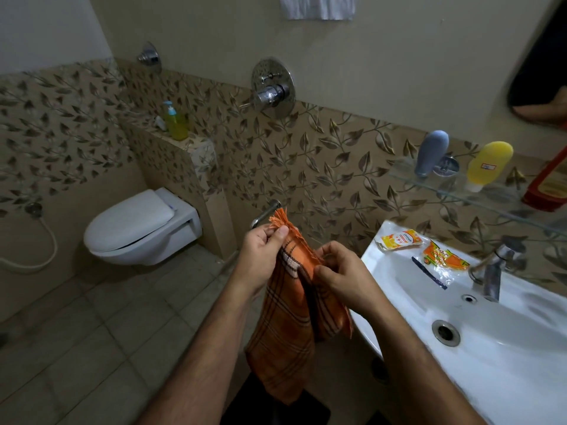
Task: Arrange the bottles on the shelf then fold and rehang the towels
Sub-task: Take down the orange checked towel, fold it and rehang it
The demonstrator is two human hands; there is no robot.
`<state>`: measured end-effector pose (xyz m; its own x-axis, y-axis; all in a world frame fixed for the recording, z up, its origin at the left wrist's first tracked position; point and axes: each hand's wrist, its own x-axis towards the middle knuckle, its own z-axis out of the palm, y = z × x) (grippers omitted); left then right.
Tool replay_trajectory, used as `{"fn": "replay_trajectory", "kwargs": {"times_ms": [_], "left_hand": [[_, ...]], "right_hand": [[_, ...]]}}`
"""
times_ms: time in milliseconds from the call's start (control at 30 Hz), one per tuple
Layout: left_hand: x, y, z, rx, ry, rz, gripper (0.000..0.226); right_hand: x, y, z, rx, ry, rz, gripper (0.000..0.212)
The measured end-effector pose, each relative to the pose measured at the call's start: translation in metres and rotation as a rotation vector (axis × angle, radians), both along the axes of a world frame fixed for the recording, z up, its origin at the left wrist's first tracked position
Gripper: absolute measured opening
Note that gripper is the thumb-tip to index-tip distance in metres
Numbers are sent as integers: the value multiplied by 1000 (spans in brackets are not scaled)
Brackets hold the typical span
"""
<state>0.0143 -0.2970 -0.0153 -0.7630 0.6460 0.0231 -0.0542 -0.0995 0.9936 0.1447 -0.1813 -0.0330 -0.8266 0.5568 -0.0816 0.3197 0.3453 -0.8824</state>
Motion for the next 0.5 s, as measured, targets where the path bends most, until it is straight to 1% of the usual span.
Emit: {"fn": "replay_trajectory", "kwargs": {"times_ms": [67, 100, 167, 200, 267, 333, 433, 500], "left_hand": [[-4, -2, 5, 9, 20, 30, 21], [-7, -3, 8, 15, 26, 49, 20], [-15, -6, 12, 17, 42, 99, 20], [-19, -7, 15, 18, 51, 124, 20], [-25, -7, 20, 28, 73, 166, 22], [-29, -7, 26, 37, 86, 199, 23], [-32, -8, 35, 64, 81, 229, 29], [-35, -10, 41, 73, 88, 238, 26]], "right_hand": [[2, 4, -7, -68, 12, -3, 7], [5, 7, -11, -110, 22, 11, 9], [10, 12, -22, -163, 5, 84, 24], [12, 13, -28, -165, -33, 133, 30], [11, 12, -39, -98, -140, 194, 34], [8, 10, -46, -10, -206, 195, 32], [3, 2, -48, -8, -209, 214, 31], [0, -6, -52, -4, -213, 238, 35]]}}
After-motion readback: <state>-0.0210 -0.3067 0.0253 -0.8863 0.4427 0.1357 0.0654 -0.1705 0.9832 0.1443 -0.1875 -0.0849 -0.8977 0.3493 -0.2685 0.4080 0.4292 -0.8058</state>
